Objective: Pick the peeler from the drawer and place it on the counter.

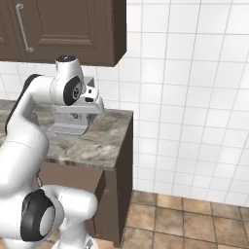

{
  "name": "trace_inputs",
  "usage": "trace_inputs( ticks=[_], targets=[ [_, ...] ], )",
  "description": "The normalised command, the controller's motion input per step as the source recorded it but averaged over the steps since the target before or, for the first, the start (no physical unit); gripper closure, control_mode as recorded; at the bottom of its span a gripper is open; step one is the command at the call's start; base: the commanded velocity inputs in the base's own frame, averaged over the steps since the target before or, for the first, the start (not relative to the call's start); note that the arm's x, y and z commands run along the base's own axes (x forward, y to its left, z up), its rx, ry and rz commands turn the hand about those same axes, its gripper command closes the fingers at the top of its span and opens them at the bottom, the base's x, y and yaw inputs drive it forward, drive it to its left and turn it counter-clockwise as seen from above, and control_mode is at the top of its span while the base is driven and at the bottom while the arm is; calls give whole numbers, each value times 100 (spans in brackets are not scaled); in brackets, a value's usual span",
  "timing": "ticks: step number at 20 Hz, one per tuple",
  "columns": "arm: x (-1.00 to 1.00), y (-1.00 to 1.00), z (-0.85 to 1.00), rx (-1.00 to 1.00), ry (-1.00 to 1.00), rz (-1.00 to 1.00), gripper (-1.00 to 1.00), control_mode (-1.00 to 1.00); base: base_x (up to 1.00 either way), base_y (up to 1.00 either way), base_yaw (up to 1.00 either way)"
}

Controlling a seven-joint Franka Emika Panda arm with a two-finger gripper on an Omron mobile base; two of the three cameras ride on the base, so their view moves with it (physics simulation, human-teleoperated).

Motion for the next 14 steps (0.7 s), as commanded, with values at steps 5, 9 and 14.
trace_inputs(
  ticks=[5,9,14],
  targets=[
    [-39,0,-2,0,-6,0,-100,-100,0,0,0],
    [-71,0,-22,0,-10,3,-100,-100,0,0,0],
    [-68,7,-32,0,-9,4,-100,-100,0,0,0]
  ],
)
